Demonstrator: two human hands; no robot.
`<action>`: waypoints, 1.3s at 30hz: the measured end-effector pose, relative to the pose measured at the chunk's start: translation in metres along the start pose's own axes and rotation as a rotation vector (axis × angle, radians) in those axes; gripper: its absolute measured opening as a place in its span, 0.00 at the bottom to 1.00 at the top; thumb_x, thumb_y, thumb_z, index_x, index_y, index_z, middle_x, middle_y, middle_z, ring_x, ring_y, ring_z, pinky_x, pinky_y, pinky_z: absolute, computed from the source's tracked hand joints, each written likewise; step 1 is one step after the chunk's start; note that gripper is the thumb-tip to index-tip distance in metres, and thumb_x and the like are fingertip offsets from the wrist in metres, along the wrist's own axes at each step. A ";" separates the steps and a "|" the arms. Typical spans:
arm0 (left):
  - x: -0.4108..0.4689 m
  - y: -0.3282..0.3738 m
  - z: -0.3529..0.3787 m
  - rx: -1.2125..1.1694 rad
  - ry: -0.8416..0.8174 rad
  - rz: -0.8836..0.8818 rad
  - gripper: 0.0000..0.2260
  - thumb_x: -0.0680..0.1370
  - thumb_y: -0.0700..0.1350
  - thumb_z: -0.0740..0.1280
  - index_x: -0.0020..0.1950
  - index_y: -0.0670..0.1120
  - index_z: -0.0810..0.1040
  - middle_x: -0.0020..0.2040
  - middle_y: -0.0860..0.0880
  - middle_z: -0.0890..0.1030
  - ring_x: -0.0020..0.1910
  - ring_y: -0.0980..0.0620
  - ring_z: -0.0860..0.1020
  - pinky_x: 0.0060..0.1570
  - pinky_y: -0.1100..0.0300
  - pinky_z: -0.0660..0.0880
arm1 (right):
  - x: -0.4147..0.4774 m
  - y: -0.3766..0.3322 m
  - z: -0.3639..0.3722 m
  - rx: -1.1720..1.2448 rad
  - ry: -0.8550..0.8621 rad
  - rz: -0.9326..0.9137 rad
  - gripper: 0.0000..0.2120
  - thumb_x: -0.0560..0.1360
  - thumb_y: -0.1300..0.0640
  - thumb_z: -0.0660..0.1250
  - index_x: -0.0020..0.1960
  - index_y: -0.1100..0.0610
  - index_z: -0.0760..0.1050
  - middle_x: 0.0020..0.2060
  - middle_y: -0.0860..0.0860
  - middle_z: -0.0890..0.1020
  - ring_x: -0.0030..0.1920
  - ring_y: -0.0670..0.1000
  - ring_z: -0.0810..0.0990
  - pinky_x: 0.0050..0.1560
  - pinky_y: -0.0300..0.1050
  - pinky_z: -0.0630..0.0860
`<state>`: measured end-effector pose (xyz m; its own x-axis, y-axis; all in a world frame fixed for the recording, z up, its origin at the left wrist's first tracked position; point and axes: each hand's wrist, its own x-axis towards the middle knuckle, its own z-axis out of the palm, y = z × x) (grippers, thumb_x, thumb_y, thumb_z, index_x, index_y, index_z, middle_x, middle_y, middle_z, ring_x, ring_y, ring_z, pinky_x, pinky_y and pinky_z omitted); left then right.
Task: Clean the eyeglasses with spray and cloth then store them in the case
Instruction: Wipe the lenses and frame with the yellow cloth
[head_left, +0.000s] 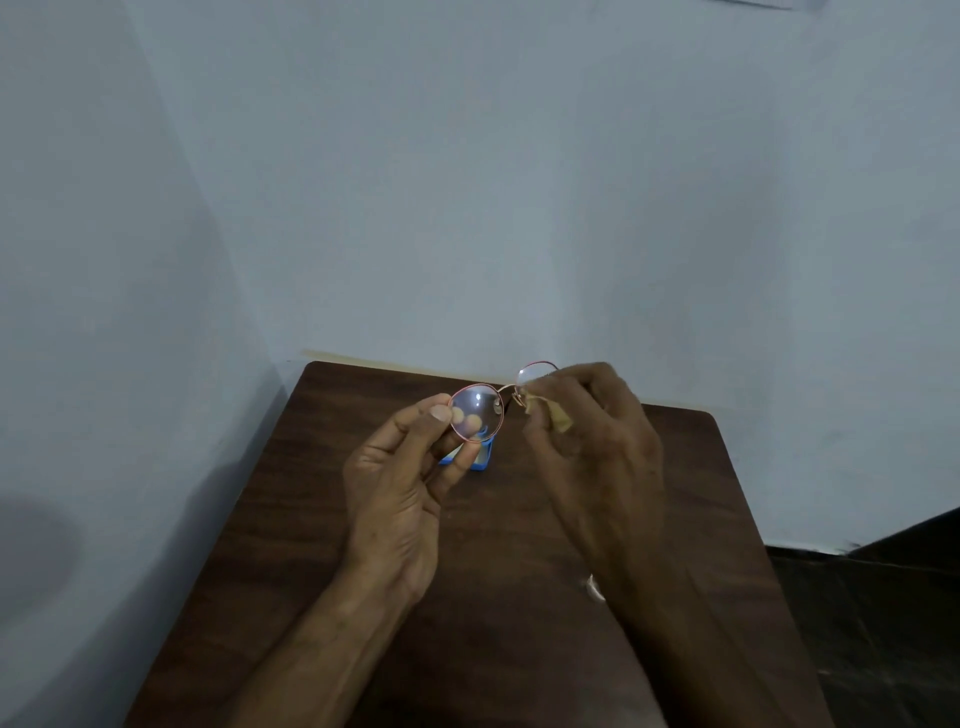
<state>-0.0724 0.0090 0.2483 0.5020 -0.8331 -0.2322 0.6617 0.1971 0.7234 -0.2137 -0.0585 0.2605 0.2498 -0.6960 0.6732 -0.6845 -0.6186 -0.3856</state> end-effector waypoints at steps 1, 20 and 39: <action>-0.001 -0.002 0.003 0.000 -0.002 0.003 0.08 0.69 0.43 0.76 0.47 0.45 0.89 0.43 0.41 0.88 0.43 0.50 0.89 0.41 0.60 0.85 | 0.003 0.005 -0.002 -0.001 0.024 0.036 0.06 0.74 0.65 0.74 0.49 0.57 0.84 0.48 0.51 0.81 0.46 0.54 0.80 0.43 0.51 0.78; -0.009 -0.032 0.047 0.090 -0.015 0.120 0.05 0.70 0.44 0.76 0.44 0.47 0.89 0.41 0.44 0.87 0.43 0.49 0.87 0.42 0.59 0.85 | 0.029 0.055 -0.028 0.017 0.083 0.051 0.06 0.74 0.64 0.76 0.50 0.58 0.85 0.48 0.53 0.83 0.44 0.54 0.82 0.43 0.51 0.82; -0.008 -0.059 0.070 0.041 0.037 0.156 0.03 0.73 0.41 0.75 0.43 0.47 0.88 0.42 0.45 0.87 0.41 0.51 0.86 0.41 0.60 0.83 | 0.022 0.089 -0.036 0.088 0.047 0.048 0.06 0.75 0.63 0.75 0.51 0.57 0.85 0.48 0.51 0.82 0.47 0.52 0.81 0.44 0.50 0.81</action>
<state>-0.1543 -0.0327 0.2534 0.6173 -0.7745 -0.1385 0.5516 0.3005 0.7781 -0.2938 -0.1159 0.2641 0.1838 -0.7091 0.6807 -0.6318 -0.6157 -0.4709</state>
